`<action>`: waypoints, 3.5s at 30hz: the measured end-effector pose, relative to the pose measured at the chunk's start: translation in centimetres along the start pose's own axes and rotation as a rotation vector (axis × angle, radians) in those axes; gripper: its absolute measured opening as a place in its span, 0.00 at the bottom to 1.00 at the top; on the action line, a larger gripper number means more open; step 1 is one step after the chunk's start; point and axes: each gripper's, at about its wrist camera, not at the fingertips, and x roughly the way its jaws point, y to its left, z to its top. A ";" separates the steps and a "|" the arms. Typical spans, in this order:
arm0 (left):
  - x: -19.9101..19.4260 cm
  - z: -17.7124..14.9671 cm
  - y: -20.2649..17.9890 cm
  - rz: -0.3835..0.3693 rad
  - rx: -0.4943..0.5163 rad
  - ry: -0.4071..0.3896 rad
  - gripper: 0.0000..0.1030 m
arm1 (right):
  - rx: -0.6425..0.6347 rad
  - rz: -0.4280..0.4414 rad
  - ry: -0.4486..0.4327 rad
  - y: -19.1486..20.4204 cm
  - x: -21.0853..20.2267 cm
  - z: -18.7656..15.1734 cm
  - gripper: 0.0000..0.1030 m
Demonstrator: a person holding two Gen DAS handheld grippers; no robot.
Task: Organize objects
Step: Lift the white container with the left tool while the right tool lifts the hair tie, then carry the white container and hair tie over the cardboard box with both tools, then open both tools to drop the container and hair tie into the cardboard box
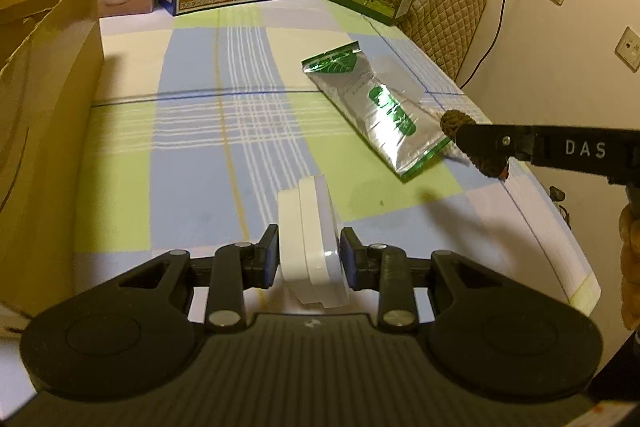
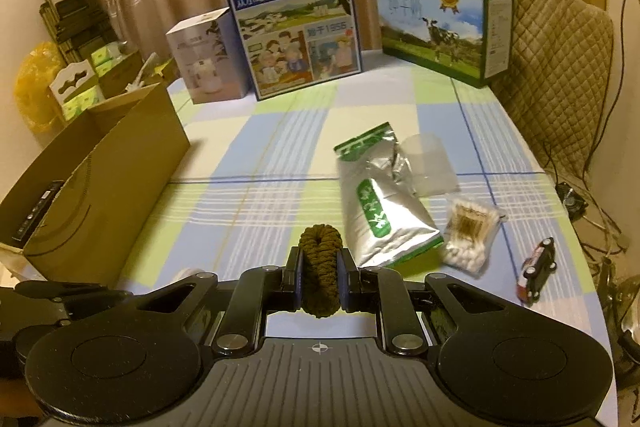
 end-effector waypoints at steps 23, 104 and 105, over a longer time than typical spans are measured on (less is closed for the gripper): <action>-5.6 2.4 -0.1 0.054 0.051 -0.133 0.26 | -0.057 0.070 -0.107 4.2 -2.7 3.2 0.13; -18.3 1.9 19.6 0.389 -0.204 -0.324 0.72 | -0.085 0.468 -0.192 19.0 4.5 5.9 0.69; -18.2 1.9 19.4 0.387 -0.197 -0.323 0.73 | -0.086 0.461 -0.190 18.7 4.5 5.7 0.69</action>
